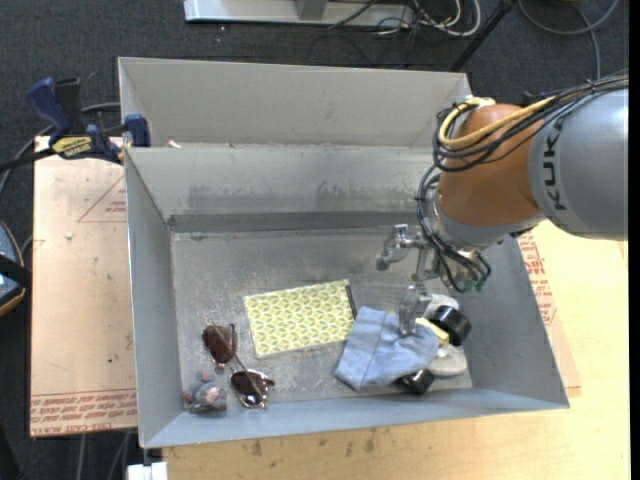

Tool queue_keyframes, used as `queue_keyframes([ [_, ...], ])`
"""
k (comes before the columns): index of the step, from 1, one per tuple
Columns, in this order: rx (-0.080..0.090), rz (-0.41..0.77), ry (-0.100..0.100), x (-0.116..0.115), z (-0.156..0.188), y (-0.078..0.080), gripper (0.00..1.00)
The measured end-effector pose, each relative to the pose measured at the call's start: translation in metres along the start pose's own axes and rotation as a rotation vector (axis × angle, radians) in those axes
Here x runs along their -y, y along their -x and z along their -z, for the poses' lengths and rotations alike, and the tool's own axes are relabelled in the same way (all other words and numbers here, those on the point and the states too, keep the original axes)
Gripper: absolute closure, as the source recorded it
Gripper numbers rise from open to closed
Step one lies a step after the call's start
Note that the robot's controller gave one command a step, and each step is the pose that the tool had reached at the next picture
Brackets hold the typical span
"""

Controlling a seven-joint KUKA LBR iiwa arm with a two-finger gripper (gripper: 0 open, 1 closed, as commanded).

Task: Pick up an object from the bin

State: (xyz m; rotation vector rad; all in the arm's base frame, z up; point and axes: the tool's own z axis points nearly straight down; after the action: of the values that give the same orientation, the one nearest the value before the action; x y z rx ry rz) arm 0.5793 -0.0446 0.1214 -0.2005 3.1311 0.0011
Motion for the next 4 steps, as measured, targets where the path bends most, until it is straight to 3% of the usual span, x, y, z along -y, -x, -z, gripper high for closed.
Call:
queue_keyframes([
  [1,-0.002,0.170,0.001,0.002,0.008,-0.040,0.00],
  [2,0.003,0.269,0.000,-0.023,-0.013,-0.067,0.00],
  [3,-0.002,0.388,0.005,0.006,-0.048,-0.057,0.00],
  [4,0.006,0.196,-0.005,-0.006,-0.047,-0.069,1.00],
])
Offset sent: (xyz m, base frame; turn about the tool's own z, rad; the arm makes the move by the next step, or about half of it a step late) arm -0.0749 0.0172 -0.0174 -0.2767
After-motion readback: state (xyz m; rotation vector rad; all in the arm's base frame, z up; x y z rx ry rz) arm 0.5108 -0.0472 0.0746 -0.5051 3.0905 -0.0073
